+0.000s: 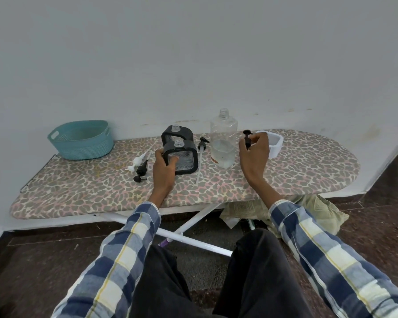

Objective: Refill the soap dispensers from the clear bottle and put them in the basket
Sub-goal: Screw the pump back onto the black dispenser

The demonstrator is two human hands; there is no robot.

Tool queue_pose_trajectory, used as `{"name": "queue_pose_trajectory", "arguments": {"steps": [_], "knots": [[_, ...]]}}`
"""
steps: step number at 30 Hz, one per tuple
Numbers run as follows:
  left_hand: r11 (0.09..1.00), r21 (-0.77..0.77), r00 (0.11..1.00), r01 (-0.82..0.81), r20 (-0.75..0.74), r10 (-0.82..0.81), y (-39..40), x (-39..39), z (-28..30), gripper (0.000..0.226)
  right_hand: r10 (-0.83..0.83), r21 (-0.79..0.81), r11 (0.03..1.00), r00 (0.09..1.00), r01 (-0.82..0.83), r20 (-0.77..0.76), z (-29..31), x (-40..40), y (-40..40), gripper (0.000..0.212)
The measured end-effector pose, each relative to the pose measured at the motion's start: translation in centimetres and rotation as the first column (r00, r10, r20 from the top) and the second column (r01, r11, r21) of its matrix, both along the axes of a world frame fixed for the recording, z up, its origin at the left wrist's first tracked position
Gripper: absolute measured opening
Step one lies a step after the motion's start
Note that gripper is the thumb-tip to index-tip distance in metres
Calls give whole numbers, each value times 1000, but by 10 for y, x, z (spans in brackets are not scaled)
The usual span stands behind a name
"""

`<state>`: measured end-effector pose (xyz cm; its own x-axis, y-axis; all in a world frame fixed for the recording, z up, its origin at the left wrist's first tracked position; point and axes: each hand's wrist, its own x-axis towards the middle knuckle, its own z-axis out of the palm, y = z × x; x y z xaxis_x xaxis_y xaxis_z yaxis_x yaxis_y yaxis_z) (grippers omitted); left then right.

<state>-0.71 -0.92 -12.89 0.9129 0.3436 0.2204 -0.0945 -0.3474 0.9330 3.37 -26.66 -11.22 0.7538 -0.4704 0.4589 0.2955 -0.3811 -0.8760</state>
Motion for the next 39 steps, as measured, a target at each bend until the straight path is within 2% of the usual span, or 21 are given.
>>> {"name": "queue_pose_trajectory", "arguments": {"steps": [4,10,13,19,22,33,39], "knots": [[1000,0,1000,4,3,-4,0,1,0,26,28,-21,999,987,-25,161,16,-15,20,24],[999,-30,1000,13,-4,-14,1,2,-1,46,231,-193,964,931,-181,283,39,-34,54,27],[999,-30,1000,13,7,-12,0,4,-3,41,337,-246,929,906,-276,257,51,-34,74,28],[1000,-28,1000,10,28,-9,0,3,-3,34,412,-37,910,892,-413,184,74,-27,104,33],[1000,-25,999,15,44,-14,1,4,-4,34,448,-4,891,875,-455,184,86,-20,111,38],[999,-43,997,20,82,-16,4,11,-8,38,493,-56,868,841,-494,224,95,-6,127,26],[998,-62,996,25,90,-19,4,13,-10,37,505,-149,863,830,-483,237,90,0,130,22]]}}
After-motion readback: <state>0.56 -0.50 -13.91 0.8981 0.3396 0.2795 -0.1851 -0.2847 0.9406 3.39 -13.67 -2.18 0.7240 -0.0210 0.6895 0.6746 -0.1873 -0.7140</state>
